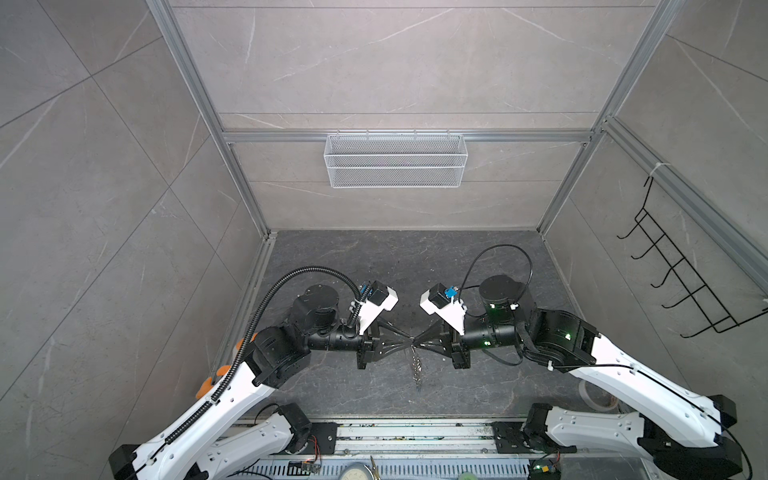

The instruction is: Remove the keys from the keyring

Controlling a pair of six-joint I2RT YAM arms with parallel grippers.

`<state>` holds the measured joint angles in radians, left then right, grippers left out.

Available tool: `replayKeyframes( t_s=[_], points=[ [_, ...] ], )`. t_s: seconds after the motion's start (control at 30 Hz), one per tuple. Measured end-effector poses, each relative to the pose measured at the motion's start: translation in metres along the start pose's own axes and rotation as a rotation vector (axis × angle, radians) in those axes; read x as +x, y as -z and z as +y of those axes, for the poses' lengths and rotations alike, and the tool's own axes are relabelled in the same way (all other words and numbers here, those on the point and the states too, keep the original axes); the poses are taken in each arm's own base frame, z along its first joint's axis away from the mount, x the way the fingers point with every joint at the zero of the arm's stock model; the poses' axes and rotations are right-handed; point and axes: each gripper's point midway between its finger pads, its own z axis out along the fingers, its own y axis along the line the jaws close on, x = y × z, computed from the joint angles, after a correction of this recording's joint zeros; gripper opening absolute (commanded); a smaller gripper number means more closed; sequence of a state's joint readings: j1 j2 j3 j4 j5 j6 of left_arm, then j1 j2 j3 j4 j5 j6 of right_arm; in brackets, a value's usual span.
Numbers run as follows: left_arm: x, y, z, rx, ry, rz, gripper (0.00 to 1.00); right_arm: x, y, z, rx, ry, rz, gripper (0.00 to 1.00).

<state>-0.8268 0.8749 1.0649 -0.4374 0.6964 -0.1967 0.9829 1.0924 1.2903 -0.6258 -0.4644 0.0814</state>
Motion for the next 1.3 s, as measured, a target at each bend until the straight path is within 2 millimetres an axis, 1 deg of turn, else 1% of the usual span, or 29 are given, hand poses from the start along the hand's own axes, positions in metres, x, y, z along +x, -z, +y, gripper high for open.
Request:
replayKeyframes(
  t_s=[0.13,0.2,0.37,0.4,0.43,0.5,0.57,0.6,0.7,0.8,0.87,0.97,1.13,1.2,1.23,1.3],
  points=[
    [0.001,-0.001,0.0,0.005,0.0,0.004,0.05,0.0,0.0,0.001,-0.003,0.0,0.0,0.0],
    [0.001,-0.001,-0.001,0.012,-0.005,0.005,0.0,0.0,0.0,0.0,-0.003,-0.002,0.002,0.0],
    [0.0,-0.001,-0.001,0.013,-0.013,-0.005,0.0,0.0,0.0,0.001,-0.003,-0.006,0.001,0.0],
    [0.0,-0.001,-0.001,0.012,-0.017,-0.011,0.0,-0.001,0.0,0.001,-0.003,-0.007,-0.002,0.04],
    [-0.001,0.0,-0.001,0.012,-0.024,-0.023,0.0,-0.001,0.0,0.001,-0.003,-0.007,-0.004,0.1],
    [-0.002,0.002,-0.001,0.006,-0.043,-0.056,0.0,-0.005,0.001,0.001,-0.004,-0.006,-0.025,0.25],
    [-0.001,0.005,-0.002,0.003,-0.063,-0.092,0.0,-0.01,0.003,0.001,0.004,0.011,-0.059,0.34],
    [-0.001,0.006,-0.002,0.003,-0.068,-0.105,0.0,-0.012,0.006,0.001,0.009,0.019,-0.081,0.36],
    [-0.001,0.012,-0.004,-0.007,-0.098,-0.163,0.0,-0.014,0.017,0.002,0.03,0.043,-0.151,0.39],
    [-0.005,0.019,-0.008,-0.009,-0.13,-0.226,0.0,-0.016,0.028,0.003,0.052,0.07,-0.218,0.4],
    [-0.009,0.022,-0.01,-0.01,-0.147,-0.261,0.0,-0.017,0.03,0.002,0.057,0.081,-0.245,0.41],
    [-0.016,0.025,-0.012,-0.006,-0.167,-0.305,0.0,-0.016,0.025,0.0,0.055,0.089,-0.262,0.42],
    [-0.026,0.026,-0.014,0.008,-0.18,-0.347,0.0,-0.007,0.011,-0.009,0.061,0.086,-0.26,0.45],
    [-0.028,0.025,-0.014,0.011,-0.177,-0.353,0.0,-0.008,0.01,-0.008,0.054,0.092,-0.271,0.53],
    [-0.028,0.024,-0.013,0.012,-0.175,-0.354,0.0,-0.01,0.01,-0.007,0.048,0.096,-0.279,0.55],
    [-0.029,0.023,-0.012,0.014,-0.169,-0.355,0.0,-0.014,0.01,-0.004,0.03,0.105,-0.298,0.56]
  ],
)
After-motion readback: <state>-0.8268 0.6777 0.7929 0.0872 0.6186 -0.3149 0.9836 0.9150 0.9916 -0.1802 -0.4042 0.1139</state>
